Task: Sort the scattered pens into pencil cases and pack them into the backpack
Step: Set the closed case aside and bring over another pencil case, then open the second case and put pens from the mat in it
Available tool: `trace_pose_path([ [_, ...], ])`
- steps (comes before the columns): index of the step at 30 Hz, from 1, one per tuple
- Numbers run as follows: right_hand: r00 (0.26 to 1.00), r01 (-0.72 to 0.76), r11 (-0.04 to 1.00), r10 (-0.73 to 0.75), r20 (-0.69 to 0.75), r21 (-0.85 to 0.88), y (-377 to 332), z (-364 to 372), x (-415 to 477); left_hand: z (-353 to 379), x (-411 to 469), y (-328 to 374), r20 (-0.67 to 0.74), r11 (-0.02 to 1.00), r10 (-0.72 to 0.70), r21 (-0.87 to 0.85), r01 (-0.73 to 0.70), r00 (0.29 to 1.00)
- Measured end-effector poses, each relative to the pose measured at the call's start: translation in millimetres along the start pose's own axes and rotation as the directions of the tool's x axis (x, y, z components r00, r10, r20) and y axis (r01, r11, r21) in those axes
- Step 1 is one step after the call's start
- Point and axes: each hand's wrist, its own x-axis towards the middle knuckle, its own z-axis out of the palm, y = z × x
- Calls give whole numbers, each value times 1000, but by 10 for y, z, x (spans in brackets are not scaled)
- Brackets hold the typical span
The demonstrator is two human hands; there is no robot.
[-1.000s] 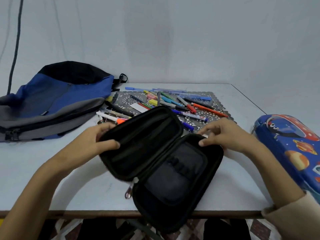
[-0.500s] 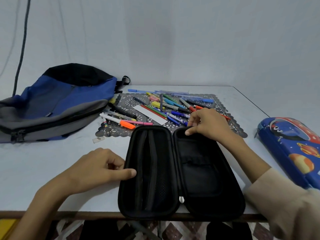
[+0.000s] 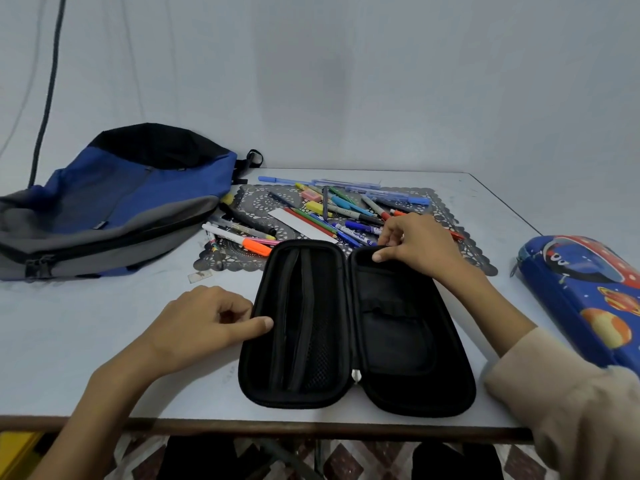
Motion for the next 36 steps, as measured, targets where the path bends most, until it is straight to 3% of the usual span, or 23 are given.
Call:
trace_pose_path([
  [4, 1000, -7, 1000, 8, 24, -14, -8, -9, 3, -1, 0, -33, -61, 998, -12, -59, 8, 998],
  [9, 996, 8, 997, -1, 93, -80, -56, -69, 34, 4, -45, -314, -331, 998, 6, 68, 18, 944],
  [16, 952, 119, 988, -86, 293, -96, -460, -205, 249, 102, -140, -440, -82, 973, -114, 192, 128, 990],
  [20, 955, 157, 987, -147, 258, -22, -738, -125, 477, 108, -145, -415, -111, 971, -98, 206, 119, 989],
  [27, 967, 243, 920, -207, 147, -306, -983, 445, 888, 129, -144, -471, -157, 983, -86, 149, 109, 984],
  [30, 979, 202, 904, -176, 102, -377, -1008, 506, 927, 128, -146, -463, -171, 985, -82, 134, 106, 982],
  [36, 993, 71, 966, -46, 105, -247, -962, 419, 1055, 128, -155, -445, -189, 988, -78, 119, 102, 979],
])
